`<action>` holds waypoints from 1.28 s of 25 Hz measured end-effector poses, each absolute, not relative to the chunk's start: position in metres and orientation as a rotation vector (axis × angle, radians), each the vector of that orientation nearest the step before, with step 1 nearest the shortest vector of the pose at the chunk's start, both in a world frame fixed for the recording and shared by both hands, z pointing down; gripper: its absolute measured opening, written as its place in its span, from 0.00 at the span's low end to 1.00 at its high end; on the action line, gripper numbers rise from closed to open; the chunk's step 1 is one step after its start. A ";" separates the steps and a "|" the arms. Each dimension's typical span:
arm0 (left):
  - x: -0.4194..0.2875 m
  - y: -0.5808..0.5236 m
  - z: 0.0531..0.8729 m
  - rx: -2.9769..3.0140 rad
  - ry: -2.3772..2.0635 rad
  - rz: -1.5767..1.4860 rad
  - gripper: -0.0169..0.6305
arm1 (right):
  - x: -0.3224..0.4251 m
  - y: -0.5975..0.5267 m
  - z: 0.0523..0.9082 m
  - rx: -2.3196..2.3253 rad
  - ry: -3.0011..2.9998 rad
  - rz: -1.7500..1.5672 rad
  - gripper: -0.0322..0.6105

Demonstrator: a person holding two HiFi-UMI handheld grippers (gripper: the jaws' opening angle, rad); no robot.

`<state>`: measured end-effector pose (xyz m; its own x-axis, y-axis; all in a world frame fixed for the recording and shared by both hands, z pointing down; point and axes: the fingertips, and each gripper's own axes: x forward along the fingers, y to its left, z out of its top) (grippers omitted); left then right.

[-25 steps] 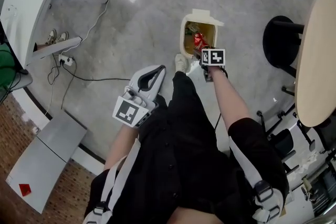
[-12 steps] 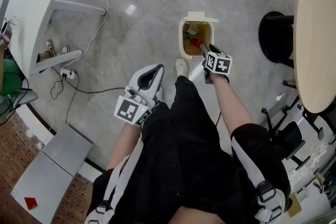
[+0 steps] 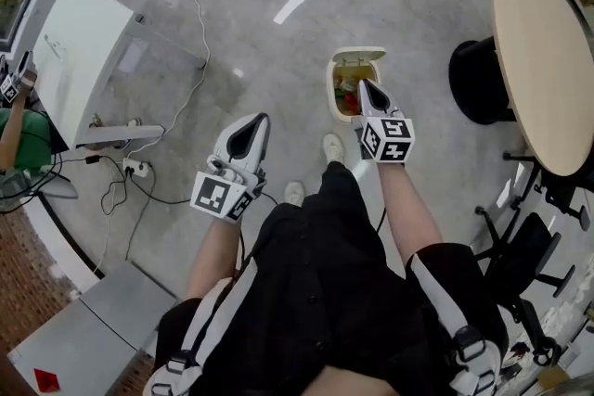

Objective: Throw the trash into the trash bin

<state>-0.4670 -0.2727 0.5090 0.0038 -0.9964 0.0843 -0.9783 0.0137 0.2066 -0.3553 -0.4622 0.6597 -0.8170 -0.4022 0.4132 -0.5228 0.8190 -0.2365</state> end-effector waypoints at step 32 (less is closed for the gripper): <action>-0.474 -0.182 0.431 2.252 -2.145 -0.331 0.03 | -0.170 -0.351 0.476 1.232 -2.846 0.304 0.06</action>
<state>-0.4743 -0.1818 0.4311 0.0367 -0.9890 -0.1431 -0.9861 -0.0590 0.1551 -0.1701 -0.3509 0.4760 -0.6873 -0.7194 0.1006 -0.7244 0.6686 -0.1683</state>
